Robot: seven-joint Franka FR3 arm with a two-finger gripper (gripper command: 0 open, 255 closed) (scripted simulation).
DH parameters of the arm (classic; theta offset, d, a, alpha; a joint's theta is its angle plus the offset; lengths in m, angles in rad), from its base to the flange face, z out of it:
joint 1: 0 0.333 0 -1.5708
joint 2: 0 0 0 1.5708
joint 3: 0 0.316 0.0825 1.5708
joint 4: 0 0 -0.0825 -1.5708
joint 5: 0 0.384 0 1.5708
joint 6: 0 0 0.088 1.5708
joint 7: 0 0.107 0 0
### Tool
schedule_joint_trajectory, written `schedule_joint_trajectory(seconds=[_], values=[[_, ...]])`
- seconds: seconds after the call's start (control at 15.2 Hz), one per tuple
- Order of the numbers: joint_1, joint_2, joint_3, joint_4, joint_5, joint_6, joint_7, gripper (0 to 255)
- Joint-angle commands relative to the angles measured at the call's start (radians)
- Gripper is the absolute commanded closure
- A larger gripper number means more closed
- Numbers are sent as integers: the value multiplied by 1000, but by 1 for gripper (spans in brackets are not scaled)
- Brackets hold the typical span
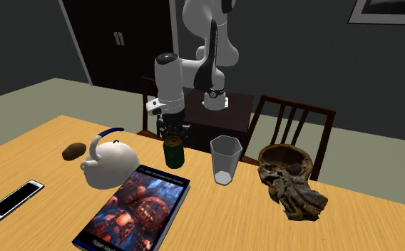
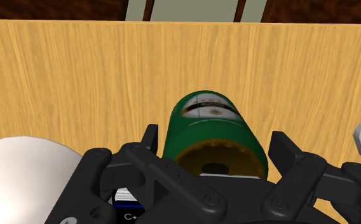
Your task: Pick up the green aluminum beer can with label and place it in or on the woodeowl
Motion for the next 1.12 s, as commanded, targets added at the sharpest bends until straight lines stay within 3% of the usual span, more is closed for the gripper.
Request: schedule_joint_trajectory(seconds=[0.0, 0.07, 0.66, 1.06], values=[[0, 0, 0, 0, 0, 0, 0, 0], [0, 0, 0, 0, 0, 0, 0, 255], [0, 0, 0, 0, 0, 0, 0, 255], [2, -52, -2, 17, -6, -69, 4, 255]])
